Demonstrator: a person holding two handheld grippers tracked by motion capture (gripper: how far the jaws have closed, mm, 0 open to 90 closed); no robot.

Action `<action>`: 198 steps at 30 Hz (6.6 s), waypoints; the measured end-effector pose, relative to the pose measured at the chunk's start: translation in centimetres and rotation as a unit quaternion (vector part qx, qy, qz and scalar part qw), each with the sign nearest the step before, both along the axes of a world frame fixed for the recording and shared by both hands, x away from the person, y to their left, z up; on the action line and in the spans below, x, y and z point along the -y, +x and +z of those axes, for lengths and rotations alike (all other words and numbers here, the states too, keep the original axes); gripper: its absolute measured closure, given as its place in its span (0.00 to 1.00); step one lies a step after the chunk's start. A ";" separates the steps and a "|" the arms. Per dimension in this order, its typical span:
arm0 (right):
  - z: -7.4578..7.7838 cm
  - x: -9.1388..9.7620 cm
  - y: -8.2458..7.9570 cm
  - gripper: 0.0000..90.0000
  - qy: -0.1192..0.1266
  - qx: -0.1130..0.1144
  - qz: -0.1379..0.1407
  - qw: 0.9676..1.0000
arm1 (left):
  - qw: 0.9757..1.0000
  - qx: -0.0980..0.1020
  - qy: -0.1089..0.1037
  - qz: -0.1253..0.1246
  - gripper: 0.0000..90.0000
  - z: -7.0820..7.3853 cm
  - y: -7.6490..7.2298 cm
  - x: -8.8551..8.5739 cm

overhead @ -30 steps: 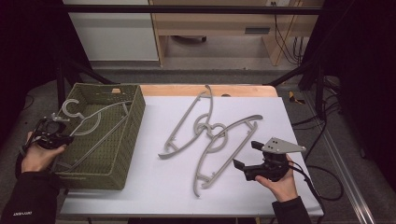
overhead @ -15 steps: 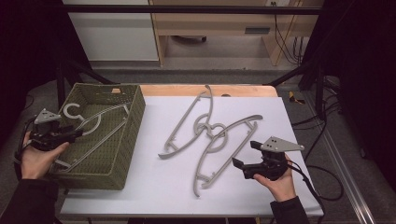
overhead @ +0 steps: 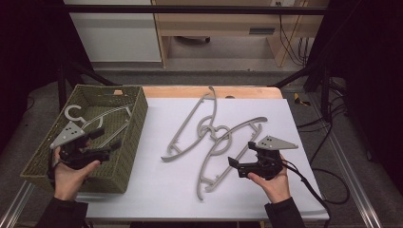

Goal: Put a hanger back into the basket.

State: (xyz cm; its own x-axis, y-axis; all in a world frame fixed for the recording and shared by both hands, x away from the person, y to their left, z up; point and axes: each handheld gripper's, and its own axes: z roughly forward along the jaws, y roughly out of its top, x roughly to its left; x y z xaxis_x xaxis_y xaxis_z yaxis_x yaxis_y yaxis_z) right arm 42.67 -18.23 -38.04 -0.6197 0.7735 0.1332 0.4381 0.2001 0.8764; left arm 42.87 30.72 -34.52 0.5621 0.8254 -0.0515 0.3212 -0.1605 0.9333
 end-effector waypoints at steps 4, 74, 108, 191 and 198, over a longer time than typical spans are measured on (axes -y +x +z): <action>-0.5 -1.0 0.3 0.08 -0.005 -0.010 0.006 1.000 | 1.000 0.000 0.000 -0.029 0.15 -0.5 -0.8 1.6; -9.2 -10.9 3.9 0.53 -0.085 -0.165 -0.059 0.981 | 0.995 -0.019 0.022 -0.096 0.12 -4.2 -2.2 6.5; -6.9 -8.7 4.5 0.92 -0.077 -0.222 -0.037 0.971 | 0.994 -0.021 0.030 -0.101 0.12 -4.4 -2.4 6.8; 0.0 -3.1 -0.1 0.92 -0.085 -0.188 0.373 0.905 | 0.810 0.167 0.455 -0.329 0.77 -3.7 -0.4 13.4; 0.6 -2.3 0.1 0.92 -0.063 -0.160 0.371 0.912 | 0.813 0.161 0.448 -0.335 0.83 -3.6 -0.7 12.9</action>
